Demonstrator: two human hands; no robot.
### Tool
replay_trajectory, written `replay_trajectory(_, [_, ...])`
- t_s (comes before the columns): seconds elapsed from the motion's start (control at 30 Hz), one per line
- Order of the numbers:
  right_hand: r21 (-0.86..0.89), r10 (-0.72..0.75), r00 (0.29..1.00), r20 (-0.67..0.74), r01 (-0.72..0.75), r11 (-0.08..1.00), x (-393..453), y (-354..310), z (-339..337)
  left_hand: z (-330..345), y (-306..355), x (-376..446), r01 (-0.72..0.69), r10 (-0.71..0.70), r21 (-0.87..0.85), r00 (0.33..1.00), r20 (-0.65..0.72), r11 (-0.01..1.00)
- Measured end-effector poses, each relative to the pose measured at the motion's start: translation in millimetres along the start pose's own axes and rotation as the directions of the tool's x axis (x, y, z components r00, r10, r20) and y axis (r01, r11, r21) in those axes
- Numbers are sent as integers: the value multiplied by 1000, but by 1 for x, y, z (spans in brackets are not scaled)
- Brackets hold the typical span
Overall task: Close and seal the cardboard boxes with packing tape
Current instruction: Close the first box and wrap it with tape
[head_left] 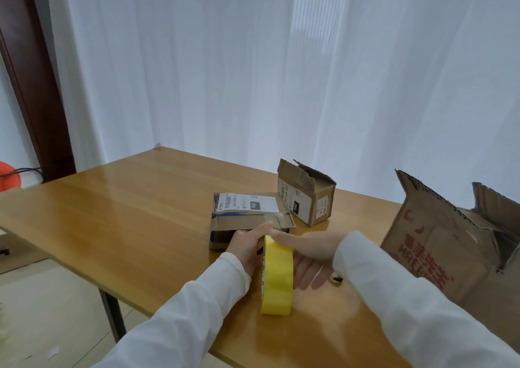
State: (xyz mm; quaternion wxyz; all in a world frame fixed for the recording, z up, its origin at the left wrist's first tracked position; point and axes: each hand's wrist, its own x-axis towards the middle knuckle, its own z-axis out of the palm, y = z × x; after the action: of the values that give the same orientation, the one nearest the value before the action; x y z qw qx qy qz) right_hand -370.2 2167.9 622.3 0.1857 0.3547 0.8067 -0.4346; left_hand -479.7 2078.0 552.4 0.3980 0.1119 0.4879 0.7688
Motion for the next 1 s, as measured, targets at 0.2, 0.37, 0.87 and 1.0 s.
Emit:
replay_trajectory(0.2, [-44, -93, 993, 68, 96, 994, -14, 1, -11, 4, 27, -2, -109, 104, -32, 987, -118, 994])
replay_trajectory(0.37, [-392, -140, 922, -360, -14, 920, -19, 9, -33, -3, 37, -10, -129, 134, 53, 987, -94, 990])
replay_trajectory(0.87, [-744, -783, 500, -371, 345, 573, 1, -24, -16, -6, 24, -34, -305, 305, 164, 952, 24, 938])
replay_trajectory(1.0, [-776, -812, 513, -280, 377, 506, 21, -24, -12, -3, 37, -43, -328, 320, 268, 945, 74, 906])
